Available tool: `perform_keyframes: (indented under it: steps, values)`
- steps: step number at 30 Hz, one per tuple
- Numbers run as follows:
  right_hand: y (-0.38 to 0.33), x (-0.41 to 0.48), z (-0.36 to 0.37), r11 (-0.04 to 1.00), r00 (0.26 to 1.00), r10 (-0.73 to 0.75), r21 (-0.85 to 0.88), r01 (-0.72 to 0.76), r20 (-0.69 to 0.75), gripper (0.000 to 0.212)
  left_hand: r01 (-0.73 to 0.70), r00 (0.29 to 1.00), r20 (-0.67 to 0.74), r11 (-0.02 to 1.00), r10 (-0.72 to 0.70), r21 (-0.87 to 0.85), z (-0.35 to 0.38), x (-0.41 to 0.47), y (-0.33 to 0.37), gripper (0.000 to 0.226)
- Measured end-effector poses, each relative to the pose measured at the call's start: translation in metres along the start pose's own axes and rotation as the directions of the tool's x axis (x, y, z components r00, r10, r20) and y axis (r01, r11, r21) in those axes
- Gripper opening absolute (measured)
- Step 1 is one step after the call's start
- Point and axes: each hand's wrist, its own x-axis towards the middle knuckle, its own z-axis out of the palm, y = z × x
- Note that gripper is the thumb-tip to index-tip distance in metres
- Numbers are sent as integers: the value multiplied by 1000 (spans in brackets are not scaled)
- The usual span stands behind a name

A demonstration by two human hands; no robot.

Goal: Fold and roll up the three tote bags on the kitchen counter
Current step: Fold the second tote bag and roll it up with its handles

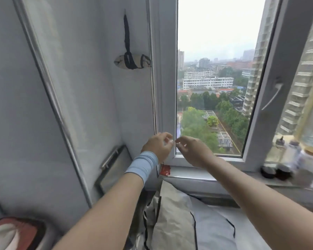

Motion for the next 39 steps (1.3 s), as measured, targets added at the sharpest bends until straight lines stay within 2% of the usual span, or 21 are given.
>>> perform_keyframes:
  steps: [3, 6, 11, 14, 17, 20, 22, 24, 26, 29, 32, 36, 37, 39]
  values:
    - [40, -43, 32, 990, 979, 143, -5, -144, 145, 29, 49, 989, 141, 999, -51, 18, 52, -30, -9, 25]
    - [87, -86, 68, 967, 917, 255, -52, -251, 308, 28, 129, 946, 292, 990, -137, 49, 106, -60, -19, 26]
    - [153, -141, 128, 934, 780, 356, -162, -320, 514, 34, 204, 859, 448, 968, -247, 144, 191, -95, -42, 35]
    - [185, -153, 164, 926, 717, 375, -204, -316, 587, 40, 192, 798, 507, 934, -327, 300, 234, -98, -60, 47]
    - [210, -159, 193, 922, 677, 379, -196, -333, 631, 48, 215, 779, 447, 857, -440, 469, 262, -90, -78, 60]
    - [232, -163, 217, 925, 640, 373, -214, -314, 672, 62, 294, 793, 337, 803, -507, 518, 284, -73, -92, 63]
    - [242, -165, 227, 925, 613, 376, -246, -288, 695, 67, 272, 824, 288, 787, -488, 554, 291, -64, -96, 61]
    - [264, -172, 236, 916, 549, 397, -275, -293, 736, 68, 214, 862, 272, 795, -427, 568, 307, -58, -93, 58]
    - [289, -182, 234, 907, 486, 413, -303, -292, 770, 70, 131, 882, 315, 824, -351, 551, 323, -55, -83, 53]
    - [325, -199, 212, 916, 510, 400, -342, -208, 761, 77, -13, 852, 446, 842, -272, 539, 345, -54, -67, 53]
    - [363, -211, 183, 881, 529, 465, -433, -193, 710, 73, -54, 815, 517, 854, -262, 517, 363, -58, -55, 56]
    - [391, -216, 150, 705, 552, 658, -677, -213, 512, 52, -104, 725, 629, 858, -281, 502, 391, -71, -40, 59]
    - [392, -217, 149, 698, 575, 655, -683, -213, 490, 51, -111, 687, 667, 866, -288, 488, 397, -76, -36, 60]
    - [385, -221, 157, 783, 639, 567, -582, -221, 520, 53, -114, 611, 733, 883, -299, 455, 407, -85, -31, 64]
